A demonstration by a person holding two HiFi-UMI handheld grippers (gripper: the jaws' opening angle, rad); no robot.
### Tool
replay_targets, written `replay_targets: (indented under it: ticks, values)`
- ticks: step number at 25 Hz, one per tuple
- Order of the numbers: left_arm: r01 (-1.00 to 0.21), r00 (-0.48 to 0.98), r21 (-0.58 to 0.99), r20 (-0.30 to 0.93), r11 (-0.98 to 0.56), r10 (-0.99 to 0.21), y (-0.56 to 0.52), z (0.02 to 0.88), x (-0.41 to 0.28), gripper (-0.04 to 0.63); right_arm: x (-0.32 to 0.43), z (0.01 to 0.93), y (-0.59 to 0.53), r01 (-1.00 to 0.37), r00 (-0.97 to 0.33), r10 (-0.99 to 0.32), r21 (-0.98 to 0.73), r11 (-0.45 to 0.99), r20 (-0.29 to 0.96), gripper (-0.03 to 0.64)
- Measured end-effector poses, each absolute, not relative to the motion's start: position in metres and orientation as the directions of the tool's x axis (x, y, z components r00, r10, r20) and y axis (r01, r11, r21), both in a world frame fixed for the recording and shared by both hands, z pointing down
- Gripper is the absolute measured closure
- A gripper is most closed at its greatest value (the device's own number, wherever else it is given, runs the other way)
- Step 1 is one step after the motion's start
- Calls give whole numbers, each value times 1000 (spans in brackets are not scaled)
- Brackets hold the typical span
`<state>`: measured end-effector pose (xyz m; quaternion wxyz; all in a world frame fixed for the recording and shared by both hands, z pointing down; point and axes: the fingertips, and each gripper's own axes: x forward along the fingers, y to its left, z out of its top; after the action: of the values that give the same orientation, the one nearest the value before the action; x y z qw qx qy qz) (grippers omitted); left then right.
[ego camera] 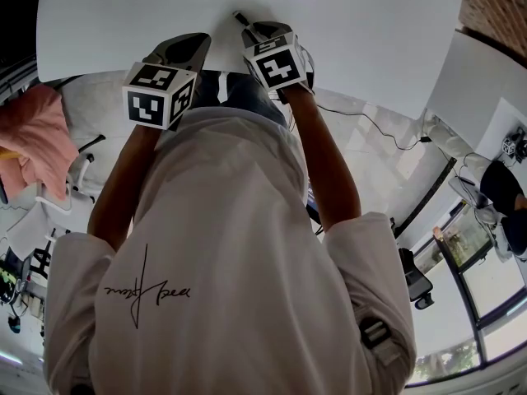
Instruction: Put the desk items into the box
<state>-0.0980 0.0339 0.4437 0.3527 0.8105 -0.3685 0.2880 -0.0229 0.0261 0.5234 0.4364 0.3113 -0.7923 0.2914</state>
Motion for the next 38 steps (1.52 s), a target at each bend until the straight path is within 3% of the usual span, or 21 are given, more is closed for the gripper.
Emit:
replay_targets:
  ticks: [14, 38]
  values:
    - [-788, 577, 371, 723, -492, -380, 20, 445, -108, 591, -24, 526, 22, -748, -360, -229, -134, 650, 904, 553]
    - [-785, 586, 378, 711, -490, -390, 19, 440, -103, 591, -21, 521, 22, -752, -392, -219, -174, 636, 893, 563]
